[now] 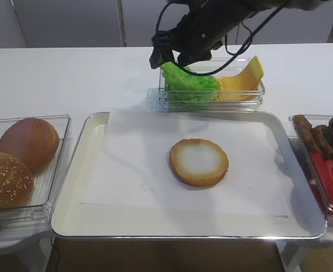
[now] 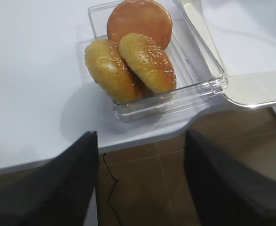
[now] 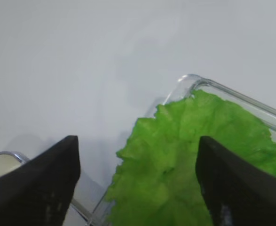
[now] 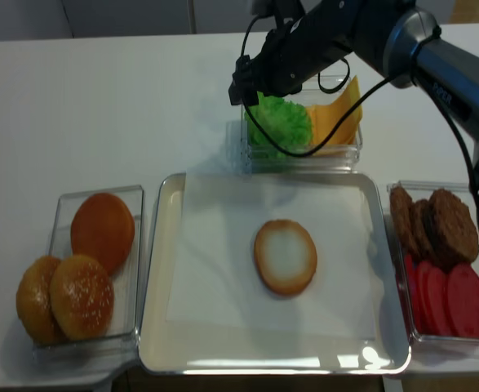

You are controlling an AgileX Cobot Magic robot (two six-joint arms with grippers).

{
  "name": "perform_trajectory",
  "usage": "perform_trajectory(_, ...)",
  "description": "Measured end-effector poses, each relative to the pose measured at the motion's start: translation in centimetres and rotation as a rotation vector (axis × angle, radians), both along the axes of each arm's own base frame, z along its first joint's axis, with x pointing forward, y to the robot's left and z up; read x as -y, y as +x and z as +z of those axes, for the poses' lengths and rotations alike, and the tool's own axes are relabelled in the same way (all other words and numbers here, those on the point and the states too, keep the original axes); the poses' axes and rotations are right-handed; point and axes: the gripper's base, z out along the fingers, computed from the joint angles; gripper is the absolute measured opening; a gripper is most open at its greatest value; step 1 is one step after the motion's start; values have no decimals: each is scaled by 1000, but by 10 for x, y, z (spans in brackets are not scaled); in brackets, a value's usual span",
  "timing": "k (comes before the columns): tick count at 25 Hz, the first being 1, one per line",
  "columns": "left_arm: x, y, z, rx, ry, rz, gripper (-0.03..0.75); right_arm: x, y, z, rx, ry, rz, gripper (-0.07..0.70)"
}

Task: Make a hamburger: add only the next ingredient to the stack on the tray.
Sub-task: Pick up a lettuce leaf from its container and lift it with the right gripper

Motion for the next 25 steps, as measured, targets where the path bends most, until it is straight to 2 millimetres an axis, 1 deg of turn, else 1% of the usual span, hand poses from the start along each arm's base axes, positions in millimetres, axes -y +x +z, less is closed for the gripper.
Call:
perform_trajectory(3,0,0,0,0,0,0,428,-1,3,-10,-15,-9,-2,571)
perform_trajectory(6,0,0,0,0,0,0,428,-1,4,-14,-21,-13,-3,523)
perform_trajectory(14,0,0,0,0,0,0,428,-1,4,-14,-24,-12,-4,295)
perform_trajectory(19,0,0,0,0,0,0,428,-1,4,-14,-27,-12,-4,193)
perform_trajectory(24,0,0,0,0,0,0,428,-1,4,-14,-29,-8,-5,67)
perform_trajectory(25,0,0,0,0,0,0,428,-1,4,-14,-27,-7,-5,52)
